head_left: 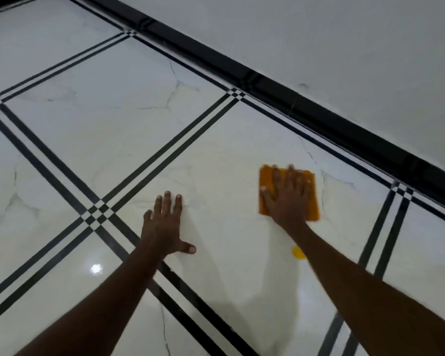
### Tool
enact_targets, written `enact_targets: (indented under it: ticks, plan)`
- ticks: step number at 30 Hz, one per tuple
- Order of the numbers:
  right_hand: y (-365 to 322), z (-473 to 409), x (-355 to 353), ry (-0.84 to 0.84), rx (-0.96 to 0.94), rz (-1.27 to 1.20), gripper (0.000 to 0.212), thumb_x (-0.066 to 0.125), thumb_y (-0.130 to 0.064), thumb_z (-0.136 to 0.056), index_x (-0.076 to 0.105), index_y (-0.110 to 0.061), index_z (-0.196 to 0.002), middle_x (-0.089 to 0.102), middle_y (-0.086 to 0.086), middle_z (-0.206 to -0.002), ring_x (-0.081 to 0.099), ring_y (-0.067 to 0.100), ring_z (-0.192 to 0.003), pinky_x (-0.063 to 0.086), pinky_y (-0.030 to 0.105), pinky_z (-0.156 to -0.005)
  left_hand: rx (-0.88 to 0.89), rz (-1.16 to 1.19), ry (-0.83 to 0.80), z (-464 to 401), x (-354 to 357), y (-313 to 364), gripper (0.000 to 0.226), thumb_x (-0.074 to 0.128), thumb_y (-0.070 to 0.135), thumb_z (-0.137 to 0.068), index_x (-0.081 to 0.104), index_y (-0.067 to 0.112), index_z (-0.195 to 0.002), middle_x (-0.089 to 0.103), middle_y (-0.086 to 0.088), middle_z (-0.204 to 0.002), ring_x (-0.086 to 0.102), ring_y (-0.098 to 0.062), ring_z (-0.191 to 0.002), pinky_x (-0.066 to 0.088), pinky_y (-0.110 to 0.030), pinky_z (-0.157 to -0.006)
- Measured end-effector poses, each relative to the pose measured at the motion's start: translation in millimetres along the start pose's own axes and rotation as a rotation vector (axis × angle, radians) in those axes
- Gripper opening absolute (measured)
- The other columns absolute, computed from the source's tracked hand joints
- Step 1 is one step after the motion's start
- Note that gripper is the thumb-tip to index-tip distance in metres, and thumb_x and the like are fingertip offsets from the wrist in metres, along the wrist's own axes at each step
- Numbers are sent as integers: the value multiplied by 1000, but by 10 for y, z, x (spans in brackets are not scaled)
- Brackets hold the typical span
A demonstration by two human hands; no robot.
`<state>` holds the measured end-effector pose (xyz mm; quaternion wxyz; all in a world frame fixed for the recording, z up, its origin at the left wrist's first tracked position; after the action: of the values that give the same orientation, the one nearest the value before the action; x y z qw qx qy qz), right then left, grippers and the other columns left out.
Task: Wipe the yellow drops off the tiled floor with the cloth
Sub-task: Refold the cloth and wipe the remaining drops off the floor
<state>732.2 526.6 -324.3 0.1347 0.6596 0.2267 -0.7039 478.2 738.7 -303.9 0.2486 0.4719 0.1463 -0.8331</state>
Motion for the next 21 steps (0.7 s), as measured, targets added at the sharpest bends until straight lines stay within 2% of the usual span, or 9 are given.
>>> enact_targets:
  ticks: [2, 4, 5, 8, 10, 13, 16, 19, 21]
  plan:
    - [356, 512, -75, -8, 102, -20, 79, 18, -68, -96, 10, -30, -164, 16, 18, -170, 17, 45, -154, 14, 65, -122, -15, 5, 4, 18, -18, 21, 145, 69, 79, -62, -24, 14, -153, -26, -18, -161, -16, -37, -150, 12, -54, -122]
    - [169, 1007, -44, -5, 157, -13, 80, 23, -64, -95, 7, -28, -165, 13, 21, -170, 14, 47, -154, 9, 66, -123, -15, 13, 8, 18, -26, 36, 145, 70, 78, -62, -23, 14, -153, -26, -18, -161, -16, -38, -150, 12, -54, -121]
    - [-93, 1094, -10, -19, 125, -24, 80, 27, -62, -94, 9, -27, -165, 13, 23, -169, 14, 48, -154, 8, 66, -123, -11, 8, 12, 19, -32, 39, 144, 70, 77, -63, -23, 14, -154, -25, -18, -161, -15, -38, -150, 13, -55, -121]
    - [-907, 780, 115, -49, -133, -48, 79, 29, -62, -94, 11, -30, -164, 10, 19, -171, 9, 46, -156, 3, 65, -124, 2, -7, 25, 16, 4, 25, 143, 70, 78, -63, -22, 15, -154, -24, -17, -161, -13, -37, -151, 14, -55, -120]
    - [-1007, 385, 137, -113, -226, -35, 78, 29, -64, -95, 12, -33, -164, 11, 16, -171, 10, 44, -156, 4, 64, -124, 12, 23, 35, 21, 45, -17, 141, 68, 79, -63, -21, 19, -154, -24, -15, -162, -13, -35, -151, 13, -55, -120]
    - [-245, 302, 95, -63, -53, 17, 76, 28, -65, -95, 14, -33, -163, 15, 16, -171, 17, 43, -155, 11, 63, -124, 8, 55, 42, 72, 111, -55, 137, 63, 83, -64, -20, 22, -155, -25, -12, -162, -14, -33, -152, 13, -55, -120]
    - [453, 968, -79, -10, 201, -23, 78, 23, -65, -97, 10, -28, -164, 14, 21, -169, 19, 48, -153, 16, 67, -121, 3, 110, 20, 168, 187, 16, 140, 60, 87, -61, -24, 23, -153, -32, -13, -159, -21, -34, -150, 5, -56, -120]
    - [22, 1616, -17, -33, 260, 2, 79, 30, -61, -97, 12, -25, -165, 13, 25, -169, 18, 50, -152, 12, 67, -121, 34, 91, 50, 235, 226, 31, 143, 57, 91, -57, -24, 24, -153, -33, -14, -159, -23, -35, -149, 2, -54, -121]
    - [-589, 1600, 87, -53, 119, -10, 82, 34, -61, -95, 12, -25, -165, 9, 24, -170, 11, 49, -155, 7, 66, -123, 56, 70, 75, 275, 256, 11, 141, 57, 91, -58, -22, 23, -154, -30, -15, -160, -20, -35, -150, 5, -54, -122]
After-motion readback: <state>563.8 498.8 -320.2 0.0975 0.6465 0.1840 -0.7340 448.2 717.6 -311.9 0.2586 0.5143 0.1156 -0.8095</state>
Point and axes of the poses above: each hand's wrist, its own z-axis away from the middle knuckle, its own x-axis out of the palm, y = z × x, the point moved 7 cm from there along -z, towards the middle knuckle
